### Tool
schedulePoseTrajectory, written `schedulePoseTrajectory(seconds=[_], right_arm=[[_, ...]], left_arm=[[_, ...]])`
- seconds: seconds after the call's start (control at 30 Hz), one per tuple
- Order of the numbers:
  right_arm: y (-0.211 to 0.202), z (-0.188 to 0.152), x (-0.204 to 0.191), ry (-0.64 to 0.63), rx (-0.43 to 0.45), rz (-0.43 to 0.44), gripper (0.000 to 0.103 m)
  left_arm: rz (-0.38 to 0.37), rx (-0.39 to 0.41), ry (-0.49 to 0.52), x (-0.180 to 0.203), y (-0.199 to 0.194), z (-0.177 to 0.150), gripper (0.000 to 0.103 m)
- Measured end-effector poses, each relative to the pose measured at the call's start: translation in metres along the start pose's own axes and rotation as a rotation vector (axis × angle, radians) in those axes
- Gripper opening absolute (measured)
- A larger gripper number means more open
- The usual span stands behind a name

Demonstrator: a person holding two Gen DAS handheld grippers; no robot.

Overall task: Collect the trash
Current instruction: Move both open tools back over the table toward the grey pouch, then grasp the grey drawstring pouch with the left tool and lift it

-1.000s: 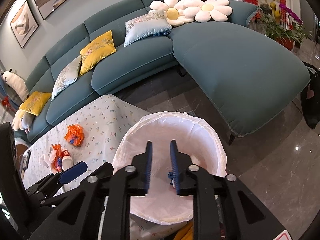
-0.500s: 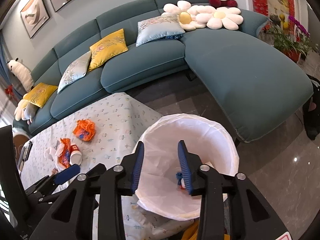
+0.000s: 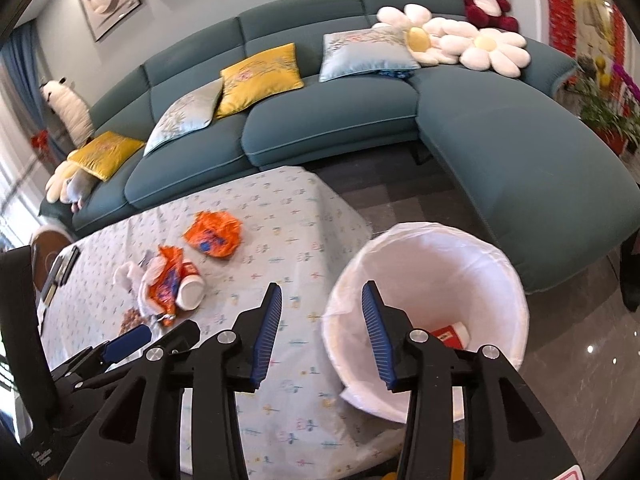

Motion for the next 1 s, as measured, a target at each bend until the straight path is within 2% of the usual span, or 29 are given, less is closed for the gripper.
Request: schedulePoseTrajectory(seconds=[0.53, 1.0], right_arm=[[0.019, -0.031, -0.085, -0.130, -0.059, 0.046, 0.044], [0.067, -0.069, -0.142, -0.208, -0.163, 0.075, 0.045]], left_arm=[[0.072, -0.025, -0.171, -0.107, -0.003, -0.027, 0.067], [0.112, -0.147, -0.371, -0.193, 0.038, -0.074, 0.071]])
Point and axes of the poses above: each gripper's, at about its wrist camera, not at the fingertips, and y roughly the way its jaws point, x to its right, z to its top, the point moved 9 cm from there along y, roughly the way its jaws point, and after that the axes turned 6 degrees about y, right-handed, at the moved point
